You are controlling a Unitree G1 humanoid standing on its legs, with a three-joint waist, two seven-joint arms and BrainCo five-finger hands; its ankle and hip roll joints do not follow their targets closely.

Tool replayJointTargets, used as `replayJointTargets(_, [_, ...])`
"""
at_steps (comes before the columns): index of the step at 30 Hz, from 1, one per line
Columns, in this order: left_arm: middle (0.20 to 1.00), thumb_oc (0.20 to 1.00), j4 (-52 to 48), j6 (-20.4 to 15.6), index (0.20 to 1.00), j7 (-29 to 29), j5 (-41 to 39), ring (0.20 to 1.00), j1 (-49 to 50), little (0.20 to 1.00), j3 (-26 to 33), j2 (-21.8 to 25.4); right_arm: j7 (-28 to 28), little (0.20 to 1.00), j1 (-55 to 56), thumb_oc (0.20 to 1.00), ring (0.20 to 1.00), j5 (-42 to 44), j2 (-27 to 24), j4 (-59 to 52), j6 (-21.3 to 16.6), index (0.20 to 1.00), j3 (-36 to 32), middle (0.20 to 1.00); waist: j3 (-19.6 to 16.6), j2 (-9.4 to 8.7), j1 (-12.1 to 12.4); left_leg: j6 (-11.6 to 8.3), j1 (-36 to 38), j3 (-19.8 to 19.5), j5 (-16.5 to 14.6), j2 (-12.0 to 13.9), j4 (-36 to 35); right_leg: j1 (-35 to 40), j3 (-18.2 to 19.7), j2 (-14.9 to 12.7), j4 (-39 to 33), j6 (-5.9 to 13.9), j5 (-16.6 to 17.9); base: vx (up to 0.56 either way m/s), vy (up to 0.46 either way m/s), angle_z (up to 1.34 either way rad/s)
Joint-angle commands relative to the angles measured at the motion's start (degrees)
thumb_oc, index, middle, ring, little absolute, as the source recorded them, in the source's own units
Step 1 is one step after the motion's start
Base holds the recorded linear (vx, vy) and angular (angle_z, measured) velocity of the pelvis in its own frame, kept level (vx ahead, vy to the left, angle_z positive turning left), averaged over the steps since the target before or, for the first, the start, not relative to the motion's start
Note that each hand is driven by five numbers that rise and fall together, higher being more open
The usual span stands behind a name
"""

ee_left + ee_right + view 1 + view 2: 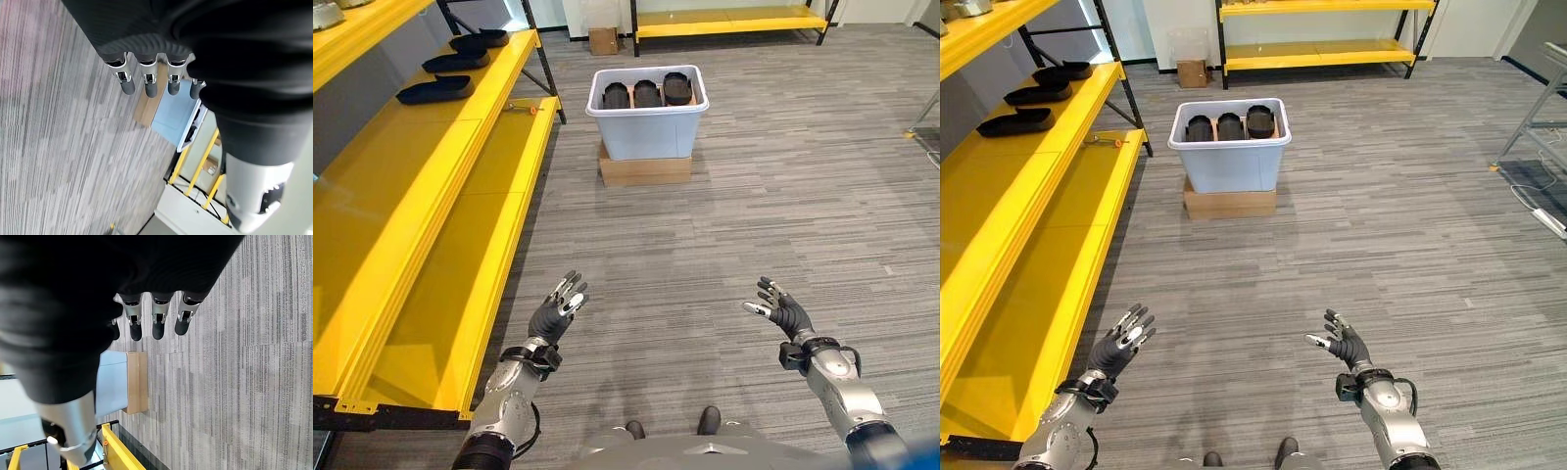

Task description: Move parts from the plastic box to the shelf.

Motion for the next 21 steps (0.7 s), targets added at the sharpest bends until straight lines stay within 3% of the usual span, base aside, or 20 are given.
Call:
replayJointTargets(1, [1.0,1.0,-2.6,-1.7,1.0,-2.1,2.5,1.0,-2.8,1.0,0.5,2.5,-0.9,1.0,-2.6,1.0,1.0,-0.8,-0.4,-2.1,-1.7,1.0,0.9,1.0,-0.9,-2.3,0.5,-3.25,-1.4,1.7,0.6,2.7,1.4,4.3,0.1,-5.6,-0.9,6.58,0.0,0.0,0.0,0.0])
replayJointTargets(11, [1.0,1.0,-3.8,0.0,1.0,-2.5,-0.2,1.0,-2.1,1.0,0.0,1.9,-1.4,1.0,-2.7,1.0,1.0,-0.9,-0.4,-2.5,-1.0,1.0,0.6,1.0,-0.8,-2.3,0.8,-3.17,-1.2,1.7,0.7,2.6,1.0,4.5,-0.2,-5.6,-1.2,6.7,0.2,0.0,0.001,0.01])
replayJointTargets(21, [1.0,1.0,-3.0,3.2,1.0,-7.4,-1.8,1.0,-1.9,1.0,-1.0,2.1,-1.6,1.0,-2.6,1.0,1.0,-2.5,-0.9,-2.6,-1.8,1.0,1.0,1.0,-0.3,-2.1,0.9,-2.93,-1.2,1.7,0.7,2.5,1.0,4.3,-0.4,-5.7,-0.4,6.78,-0.1,0.0,0.0,0.01])
